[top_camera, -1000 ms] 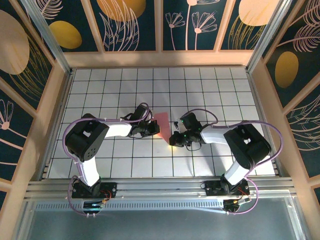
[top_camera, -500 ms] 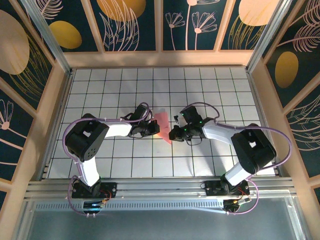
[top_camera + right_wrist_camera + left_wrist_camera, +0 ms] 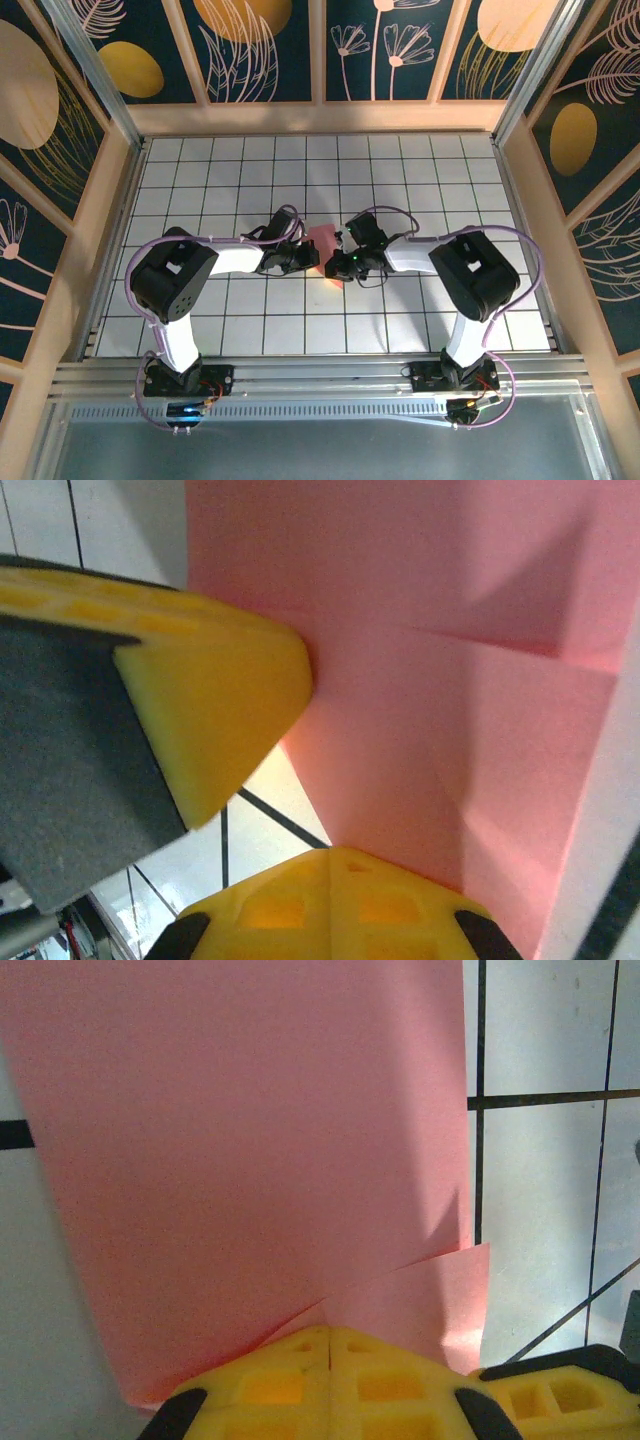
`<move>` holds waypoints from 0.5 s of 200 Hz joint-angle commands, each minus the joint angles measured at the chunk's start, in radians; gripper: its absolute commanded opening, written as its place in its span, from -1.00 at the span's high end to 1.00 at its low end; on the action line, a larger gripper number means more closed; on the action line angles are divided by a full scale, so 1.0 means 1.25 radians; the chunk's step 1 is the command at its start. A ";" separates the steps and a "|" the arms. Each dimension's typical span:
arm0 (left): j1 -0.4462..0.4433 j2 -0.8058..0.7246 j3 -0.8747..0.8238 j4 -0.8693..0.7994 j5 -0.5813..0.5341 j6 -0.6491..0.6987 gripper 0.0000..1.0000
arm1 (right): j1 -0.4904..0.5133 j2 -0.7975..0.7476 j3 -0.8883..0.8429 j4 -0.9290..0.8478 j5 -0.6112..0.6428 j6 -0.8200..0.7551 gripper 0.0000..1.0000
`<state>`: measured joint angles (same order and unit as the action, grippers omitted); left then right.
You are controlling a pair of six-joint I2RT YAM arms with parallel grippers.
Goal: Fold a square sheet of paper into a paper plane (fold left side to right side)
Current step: Third fold the triangle at the center of the table.
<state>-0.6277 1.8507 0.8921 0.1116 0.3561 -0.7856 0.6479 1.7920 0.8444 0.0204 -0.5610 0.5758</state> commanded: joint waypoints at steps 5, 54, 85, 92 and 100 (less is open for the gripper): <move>0.009 0.020 -0.020 -0.065 -0.058 0.017 1.00 | 0.004 0.020 0.022 0.040 0.003 0.015 1.00; 0.008 0.024 -0.018 -0.066 -0.059 0.019 1.00 | 0.003 0.044 0.030 0.029 0.021 0.006 1.00; 0.008 0.023 -0.018 -0.066 -0.060 0.019 1.00 | 0.006 0.027 -0.017 -0.019 0.019 -0.013 1.00; 0.008 0.024 -0.016 -0.066 -0.061 0.019 1.00 | 0.006 0.013 -0.036 -0.027 0.019 -0.015 1.00; 0.008 0.024 -0.016 -0.067 -0.061 0.020 1.00 | 0.006 -0.004 -0.059 -0.034 0.016 -0.016 1.00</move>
<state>-0.6277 1.8507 0.8921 0.1120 0.3553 -0.7856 0.6479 1.8225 0.8509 0.0666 -0.5568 0.5819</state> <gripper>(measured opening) 0.044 0.046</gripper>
